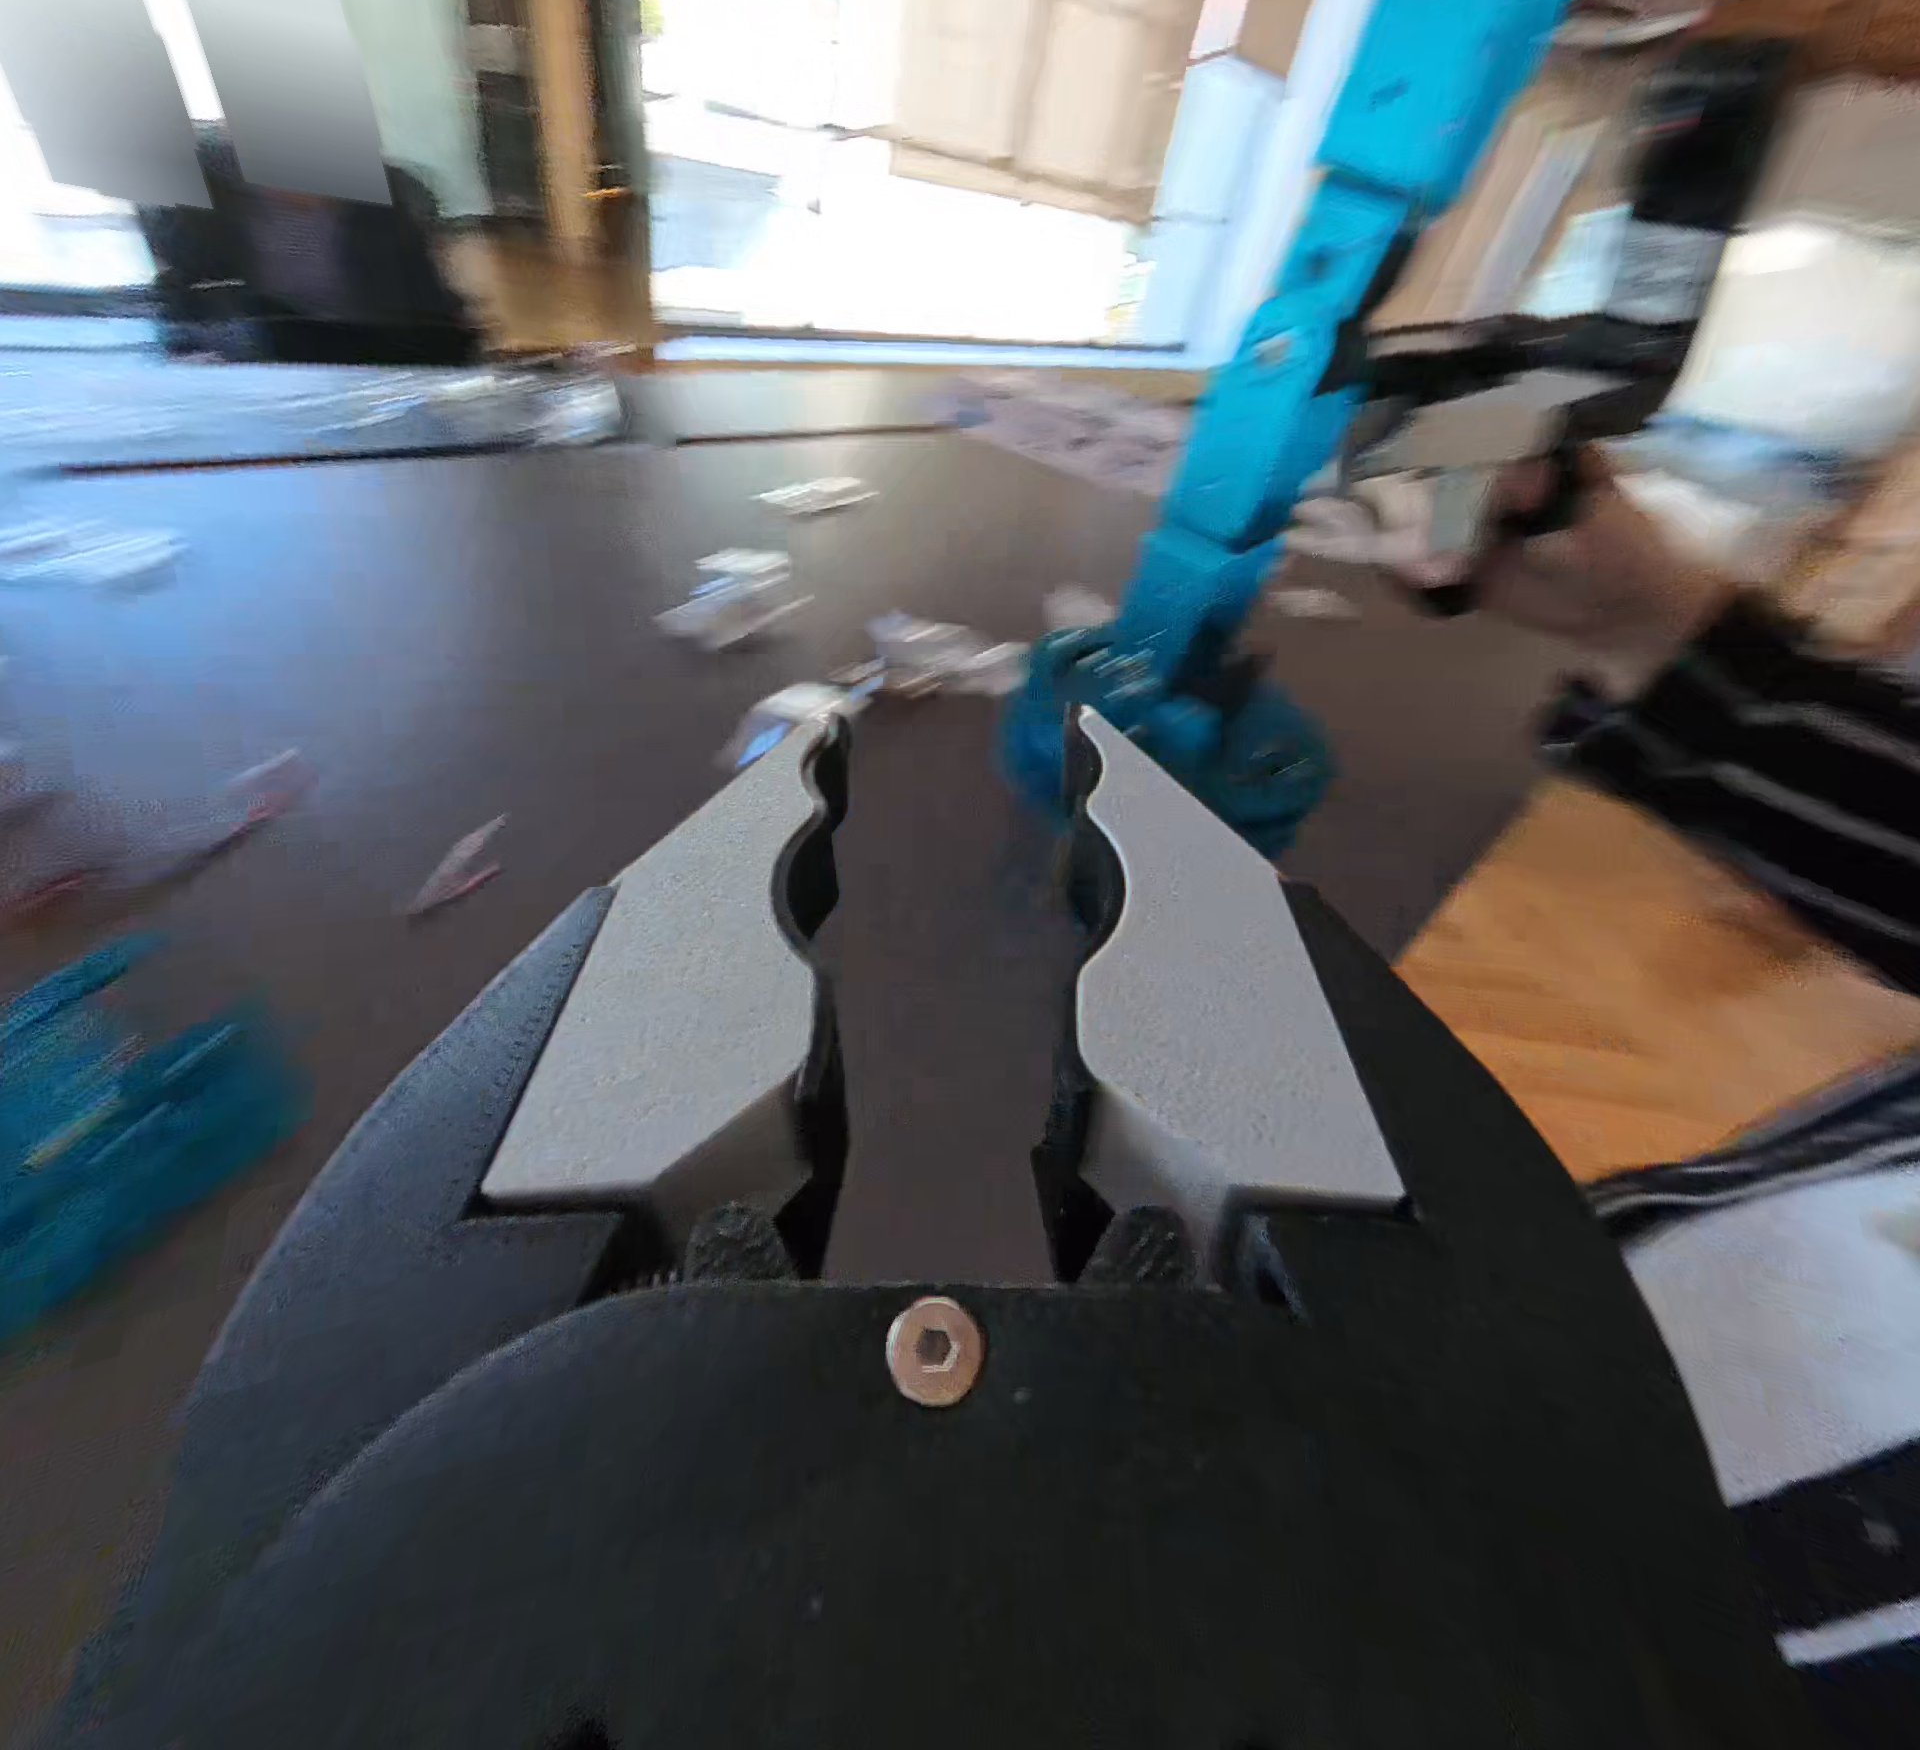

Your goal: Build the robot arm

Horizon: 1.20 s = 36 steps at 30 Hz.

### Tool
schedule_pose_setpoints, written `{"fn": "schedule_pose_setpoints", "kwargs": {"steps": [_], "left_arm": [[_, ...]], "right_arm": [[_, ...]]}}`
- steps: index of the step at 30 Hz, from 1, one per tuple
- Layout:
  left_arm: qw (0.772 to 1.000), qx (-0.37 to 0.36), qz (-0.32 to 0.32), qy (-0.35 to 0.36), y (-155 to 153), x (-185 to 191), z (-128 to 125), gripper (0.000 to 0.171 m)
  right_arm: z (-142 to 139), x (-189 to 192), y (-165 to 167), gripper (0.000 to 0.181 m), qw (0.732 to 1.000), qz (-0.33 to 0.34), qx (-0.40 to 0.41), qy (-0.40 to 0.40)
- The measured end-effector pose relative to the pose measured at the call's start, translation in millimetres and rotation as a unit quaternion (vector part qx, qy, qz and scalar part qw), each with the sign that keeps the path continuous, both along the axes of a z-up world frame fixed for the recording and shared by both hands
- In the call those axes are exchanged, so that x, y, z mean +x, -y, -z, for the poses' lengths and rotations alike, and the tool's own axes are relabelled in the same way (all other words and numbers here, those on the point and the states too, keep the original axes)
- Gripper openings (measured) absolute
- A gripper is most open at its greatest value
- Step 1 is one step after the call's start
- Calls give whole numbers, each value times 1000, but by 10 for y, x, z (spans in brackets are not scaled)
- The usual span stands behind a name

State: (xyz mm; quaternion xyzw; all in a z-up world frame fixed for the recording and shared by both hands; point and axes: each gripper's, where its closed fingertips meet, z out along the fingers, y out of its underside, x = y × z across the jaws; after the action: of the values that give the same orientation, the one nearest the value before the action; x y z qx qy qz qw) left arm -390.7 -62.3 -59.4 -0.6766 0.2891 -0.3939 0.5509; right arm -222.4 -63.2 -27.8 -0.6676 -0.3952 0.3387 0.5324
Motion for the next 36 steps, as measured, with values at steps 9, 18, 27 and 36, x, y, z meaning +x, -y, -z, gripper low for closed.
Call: {"fn": "schedule_pose_setpoints", "kwargs": {"steps": [9, 18, 27, 36], "left_arm": [[958, -77, -147, -235, -301, -1580, 623, 51], [960, -224, -70, -150, -1097, -1420, 892, 36], [916, -315, -23, -249, -1212, -1340, 1266, 6], [940, -206, -57, -265, -1194, -1422, 870, 2]], "right_arm": [[885, 60, 277, 82, 996, 49, -15, 70], [1106, -140, 154, 91, 983, 157, -25, 95], [1040, 9, 377, 89, 957, 282, -27, 57], [847, 234, 546, 84, 952, 299, 1, 60]]}}
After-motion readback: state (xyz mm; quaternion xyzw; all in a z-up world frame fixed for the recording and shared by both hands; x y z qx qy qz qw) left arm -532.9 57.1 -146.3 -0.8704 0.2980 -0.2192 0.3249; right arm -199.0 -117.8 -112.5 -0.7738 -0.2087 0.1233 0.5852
